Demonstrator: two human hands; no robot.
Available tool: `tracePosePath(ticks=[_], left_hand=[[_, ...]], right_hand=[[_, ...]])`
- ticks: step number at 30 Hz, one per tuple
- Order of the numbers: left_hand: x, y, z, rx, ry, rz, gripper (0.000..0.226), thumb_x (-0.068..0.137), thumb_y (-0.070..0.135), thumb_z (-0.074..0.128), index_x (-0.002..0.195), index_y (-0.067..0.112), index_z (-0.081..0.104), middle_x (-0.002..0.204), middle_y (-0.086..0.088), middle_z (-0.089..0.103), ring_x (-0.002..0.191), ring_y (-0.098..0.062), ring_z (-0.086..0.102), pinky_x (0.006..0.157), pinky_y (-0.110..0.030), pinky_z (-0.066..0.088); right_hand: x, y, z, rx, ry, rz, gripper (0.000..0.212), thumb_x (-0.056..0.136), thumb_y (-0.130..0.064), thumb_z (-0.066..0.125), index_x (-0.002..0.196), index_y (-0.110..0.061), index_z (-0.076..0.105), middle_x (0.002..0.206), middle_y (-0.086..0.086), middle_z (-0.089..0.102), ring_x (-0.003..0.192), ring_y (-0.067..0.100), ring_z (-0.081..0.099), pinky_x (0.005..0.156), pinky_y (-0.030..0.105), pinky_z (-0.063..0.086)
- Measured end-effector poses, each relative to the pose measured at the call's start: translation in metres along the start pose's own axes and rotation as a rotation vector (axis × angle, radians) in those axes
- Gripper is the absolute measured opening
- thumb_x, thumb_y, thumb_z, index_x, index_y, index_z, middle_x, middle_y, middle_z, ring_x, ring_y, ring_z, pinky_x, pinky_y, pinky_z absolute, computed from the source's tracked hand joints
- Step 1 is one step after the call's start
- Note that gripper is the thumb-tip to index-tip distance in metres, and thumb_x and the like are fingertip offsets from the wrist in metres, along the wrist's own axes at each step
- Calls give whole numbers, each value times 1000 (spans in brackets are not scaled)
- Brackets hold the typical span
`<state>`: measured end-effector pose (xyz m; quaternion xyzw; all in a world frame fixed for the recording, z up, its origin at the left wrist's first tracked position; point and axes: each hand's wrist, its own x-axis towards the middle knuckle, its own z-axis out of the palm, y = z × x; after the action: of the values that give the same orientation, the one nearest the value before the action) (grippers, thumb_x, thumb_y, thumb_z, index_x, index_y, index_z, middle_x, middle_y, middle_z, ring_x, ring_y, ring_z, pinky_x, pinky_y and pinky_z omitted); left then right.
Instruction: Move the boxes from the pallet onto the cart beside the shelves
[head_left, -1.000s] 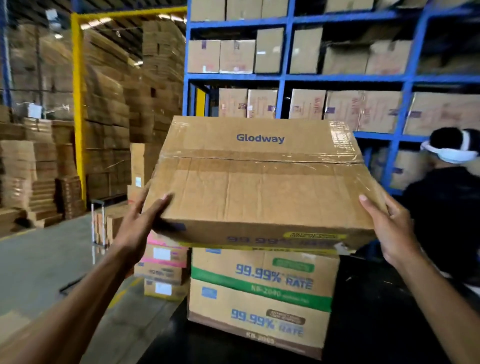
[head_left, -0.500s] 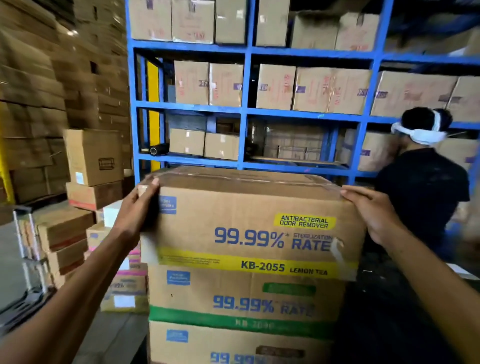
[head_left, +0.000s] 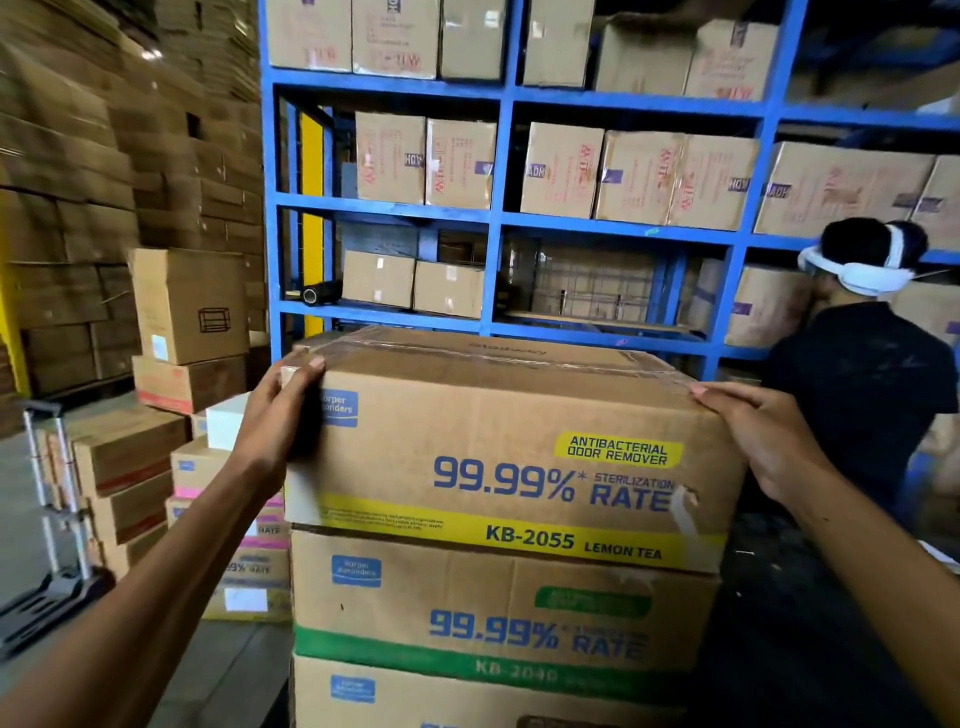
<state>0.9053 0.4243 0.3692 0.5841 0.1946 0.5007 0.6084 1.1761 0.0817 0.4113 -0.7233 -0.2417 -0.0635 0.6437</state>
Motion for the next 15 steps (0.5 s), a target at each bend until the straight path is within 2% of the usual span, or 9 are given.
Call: tracePosePath(ticks=[4,6,9,11,15], left_hand=[[-1,-2,0,11,7,-5,45,89,43,60,131,26,56,123,-2,65,115,-17,58,96,-34,42],[-3,-3,0,24,9,-7,42,90,44,58,127,25,57,118,-2,66,109,-15,59,95,-34,43],[-5,-4,1,37,1,1,34,90,45,57,119,26,60,108,1,67,99,-12,59,85,-31,42],[-5,-5,1,58,-5,11,36,90,48,56,118,26,59,106,2,67,99,-13,59,89,-33,42],[-10,-10,-2,126,-14,41,47,91,53,51,126,21,54,115,0,65,106,-14,58,92,-32,39]], right_hand=[[-4,-1,0,1,9,-6,10,83,-26,70,92,-25,73,105,3,68,106,24,60,98,45,47],[-6,-1,-2,-16,2,4,7,84,-27,69,89,-27,73,108,3,67,107,24,58,98,45,46],[-9,-2,-5,-36,-18,1,6,86,-29,67,88,-29,72,112,2,65,109,23,55,98,43,45],[-11,-3,-4,-70,-19,-28,7,87,-28,65,89,-29,71,112,2,64,109,22,55,99,42,44],[-17,-6,1,-104,11,-108,13,91,-23,59,97,-20,71,109,5,66,105,19,56,85,30,40]])
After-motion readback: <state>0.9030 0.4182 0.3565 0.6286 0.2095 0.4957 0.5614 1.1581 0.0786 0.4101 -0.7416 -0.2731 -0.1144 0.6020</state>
